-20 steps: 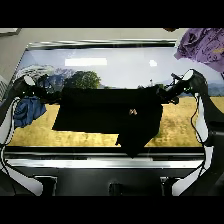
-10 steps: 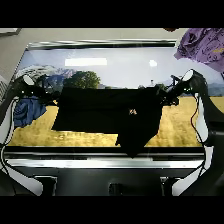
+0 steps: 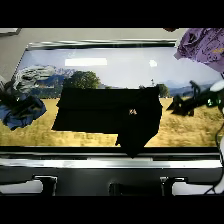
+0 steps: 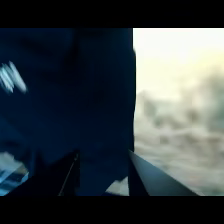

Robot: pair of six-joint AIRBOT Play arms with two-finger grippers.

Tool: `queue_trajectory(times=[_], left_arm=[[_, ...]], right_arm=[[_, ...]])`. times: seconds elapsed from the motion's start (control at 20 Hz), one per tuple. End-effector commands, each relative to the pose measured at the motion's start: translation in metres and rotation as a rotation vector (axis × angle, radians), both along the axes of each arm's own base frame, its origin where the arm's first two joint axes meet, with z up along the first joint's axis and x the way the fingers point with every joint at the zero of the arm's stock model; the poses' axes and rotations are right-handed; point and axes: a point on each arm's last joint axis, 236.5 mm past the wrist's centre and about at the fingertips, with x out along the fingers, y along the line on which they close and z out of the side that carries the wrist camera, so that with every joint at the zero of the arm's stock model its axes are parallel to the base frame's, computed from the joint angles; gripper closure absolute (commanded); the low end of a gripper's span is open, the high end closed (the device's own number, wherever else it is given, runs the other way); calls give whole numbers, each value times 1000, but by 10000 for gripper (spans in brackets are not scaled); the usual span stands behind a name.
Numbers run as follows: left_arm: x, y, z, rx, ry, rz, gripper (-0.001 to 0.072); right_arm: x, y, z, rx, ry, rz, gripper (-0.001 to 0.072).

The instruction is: Fold the clothes and pants, and hang the long-sleeved shirts on hangers.

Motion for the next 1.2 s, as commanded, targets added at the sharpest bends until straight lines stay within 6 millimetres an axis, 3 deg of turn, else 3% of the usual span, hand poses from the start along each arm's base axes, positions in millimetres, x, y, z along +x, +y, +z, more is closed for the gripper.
queue_trajectory(times=[0.0, 0.15, 0.25, 0.35, 0.5, 0.8, 0.85, 0.95, 1.15], left_arm=[[-58, -2, -13, -38, -16, 123, 149], [-81, -15, -23, -54, -5, 142, 151], [-84, -18, -26, -60, 7, 134, 151], [-83, -20, -26, -60, 6, 129, 151], [-82, -19, -26, -58, 2, 131, 151], [-80, -24, -24, -85, 0, 149, 151], [-79, -27, -23, -100, -6, 153, 151], [-73, -29, -23, -115, -22, 162, 151], [-59, -42, -35, -191, -45, 134, 151]], right_arm=[[-71, 53, -23, 184, 56, -42, 357], [-115, 87, -47, 208, 98, -53, 357], [-144, 102, -60, 214, 144, -17, 357], [-157, 109, -72, 207, 165, -23, 357], [-157, 116, -85, 166, 142, -15, 358], [-134, 125, -94, 107, 64, -55, 372], [-133, 125, -94, 108, 60, -61, 420], [-132, 125, -95, 106, 59, -61, 666], [-137, 128, -92, 122, 78, -52, 685]])
